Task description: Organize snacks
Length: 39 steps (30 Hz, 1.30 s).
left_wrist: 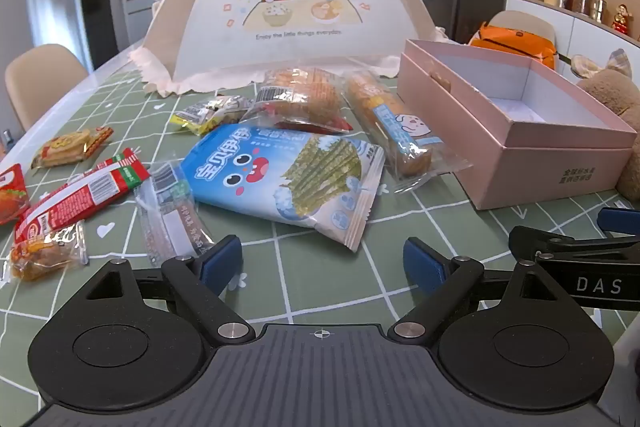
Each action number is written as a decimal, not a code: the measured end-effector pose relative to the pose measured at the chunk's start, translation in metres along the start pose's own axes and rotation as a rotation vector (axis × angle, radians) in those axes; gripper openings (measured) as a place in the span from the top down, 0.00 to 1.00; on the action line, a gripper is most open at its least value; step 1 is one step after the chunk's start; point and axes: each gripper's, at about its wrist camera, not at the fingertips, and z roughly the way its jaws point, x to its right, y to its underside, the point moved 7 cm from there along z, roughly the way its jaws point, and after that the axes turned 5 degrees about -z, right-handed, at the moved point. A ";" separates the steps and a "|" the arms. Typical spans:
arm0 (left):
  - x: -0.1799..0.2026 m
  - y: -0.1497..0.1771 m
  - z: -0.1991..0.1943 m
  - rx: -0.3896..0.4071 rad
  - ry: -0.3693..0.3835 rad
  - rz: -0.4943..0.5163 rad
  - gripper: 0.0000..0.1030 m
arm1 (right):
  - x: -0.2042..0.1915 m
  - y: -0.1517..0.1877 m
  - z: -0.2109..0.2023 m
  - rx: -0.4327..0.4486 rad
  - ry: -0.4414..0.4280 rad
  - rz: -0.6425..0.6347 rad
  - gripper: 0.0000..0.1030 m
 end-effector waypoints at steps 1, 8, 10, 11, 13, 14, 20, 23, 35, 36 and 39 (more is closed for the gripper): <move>0.000 0.000 0.000 0.000 -0.002 0.003 0.10 | 0.000 0.000 0.000 0.000 0.001 -0.001 0.00; 0.000 0.000 0.000 0.001 -0.010 0.010 0.10 | 0.000 0.000 0.000 0.002 0.001 0.000 0.00; 0.000 0.000 0.000 0.001 -0.010 0.009 0.10 | 0.000 0.000 0.000 0.002 0.001 -0.001 0.00; 0.000 0.000 0.000 0.001 -0.010 0.009 0.10 | 0.000 0.000 0.000 0.002 0.001 -0.001 0.00; 0.000 0.000 0.000 0.000 -0.010 0.009 0.10 | 0.000 0.000 0.000 0.002 0.002 -0.001 0.00; 0.000 0.000 0.000 0.001 -0.009 0.008 0.10 | 0.000 0.000 0.000 0.002 0.001 -0.001 0.00; 0.000 0.000 0.000 0.000 -0.009 0.008 0.10 | 0.000 0.000 0.000 0.002 0.002 -0.002 0.00; 0.000 0.000 0.000 0.000 -0.009 0.008 0.10 | 0.000 0.000 0.000 0.002 0.002 -0.002 0.00; 0.000 0.000 0.000 0.000 -0.009 0.008 0.10 | 0.000 0.000 0.000 0.002 0.002 -0.002 0.00; 0.000 0.000 0.000 0.000 -0.009 0.008 0.10 | 0.000 0.000 0.000 0.002 0.002 -0.002 0.00; 0.000 0.000 0.000 0.000 -0.009 0.008 0.10 | 0.000 0.000 0.000 0.002 0.002 -0.002 0.00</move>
